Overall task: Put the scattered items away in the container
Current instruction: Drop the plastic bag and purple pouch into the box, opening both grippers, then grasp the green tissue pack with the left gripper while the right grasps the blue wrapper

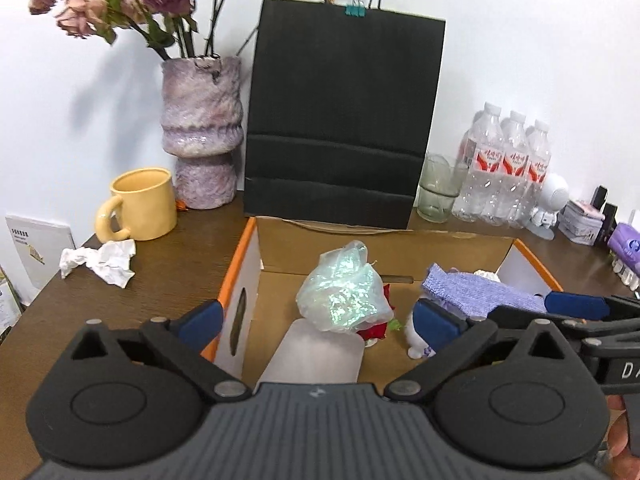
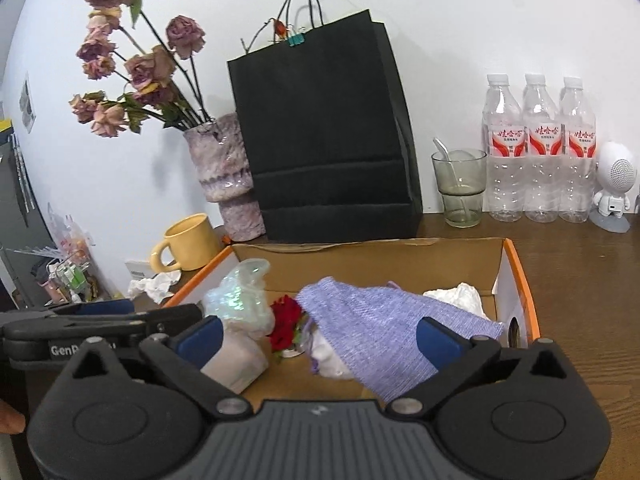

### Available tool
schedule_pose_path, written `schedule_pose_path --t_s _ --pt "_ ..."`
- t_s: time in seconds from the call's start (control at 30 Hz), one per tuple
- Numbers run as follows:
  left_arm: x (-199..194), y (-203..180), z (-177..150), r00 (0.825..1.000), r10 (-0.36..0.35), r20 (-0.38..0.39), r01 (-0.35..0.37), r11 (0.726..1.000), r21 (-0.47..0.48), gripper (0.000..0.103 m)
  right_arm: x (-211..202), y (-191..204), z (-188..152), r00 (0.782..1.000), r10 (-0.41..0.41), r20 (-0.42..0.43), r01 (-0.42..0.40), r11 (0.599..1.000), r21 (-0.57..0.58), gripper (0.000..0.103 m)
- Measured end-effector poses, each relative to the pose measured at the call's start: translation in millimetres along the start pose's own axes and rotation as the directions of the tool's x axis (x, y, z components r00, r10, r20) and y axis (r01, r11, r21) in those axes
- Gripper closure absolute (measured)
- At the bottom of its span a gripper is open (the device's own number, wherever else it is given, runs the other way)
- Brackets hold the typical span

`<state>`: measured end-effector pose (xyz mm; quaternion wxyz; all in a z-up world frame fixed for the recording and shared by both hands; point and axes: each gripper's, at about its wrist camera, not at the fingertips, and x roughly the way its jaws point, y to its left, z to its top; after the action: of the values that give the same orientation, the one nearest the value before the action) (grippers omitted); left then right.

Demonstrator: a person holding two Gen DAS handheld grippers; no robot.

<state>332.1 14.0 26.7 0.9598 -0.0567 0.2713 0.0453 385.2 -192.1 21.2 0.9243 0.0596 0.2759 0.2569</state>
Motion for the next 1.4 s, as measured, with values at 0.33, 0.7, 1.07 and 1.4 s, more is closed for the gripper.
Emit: schedule_pose_path --t_s 0.33,0.7,1.07,1.4 --pt "-35.2 5.2 -12.0 0.999 -0.030 0.015 0.031 0.999 -0.028 0.000 -40.7 21.7 -11.7 0.998 -0.055 0.019 0.056 0.998 -0.038 0.000" --pt "-90.2 12.7 -35.0 0.994 -0.068 0.082 0.068 0.998 0.003 0.000 -99.0 54.2 -28.5 0.991 -0.081 0.108 0.096 0.986 -0.136 0.000" --pt "-124.5 20.6 -76.6 0.989 -0.109 0.104 0.108 0.994 0.015 0.000 -143.3 46.3 -74.3 0.985 -0.138 0.104 0.153 0.977 -0.151 0.000" --pt "-132.3 11.3 -117.0 0.993 -0.100 0.057 0.096 0.993 0.068 0.000 -152.0 19.7 -122.7 0.980 -0.191 0.054 0.196 0.975 -0.103 0.000"
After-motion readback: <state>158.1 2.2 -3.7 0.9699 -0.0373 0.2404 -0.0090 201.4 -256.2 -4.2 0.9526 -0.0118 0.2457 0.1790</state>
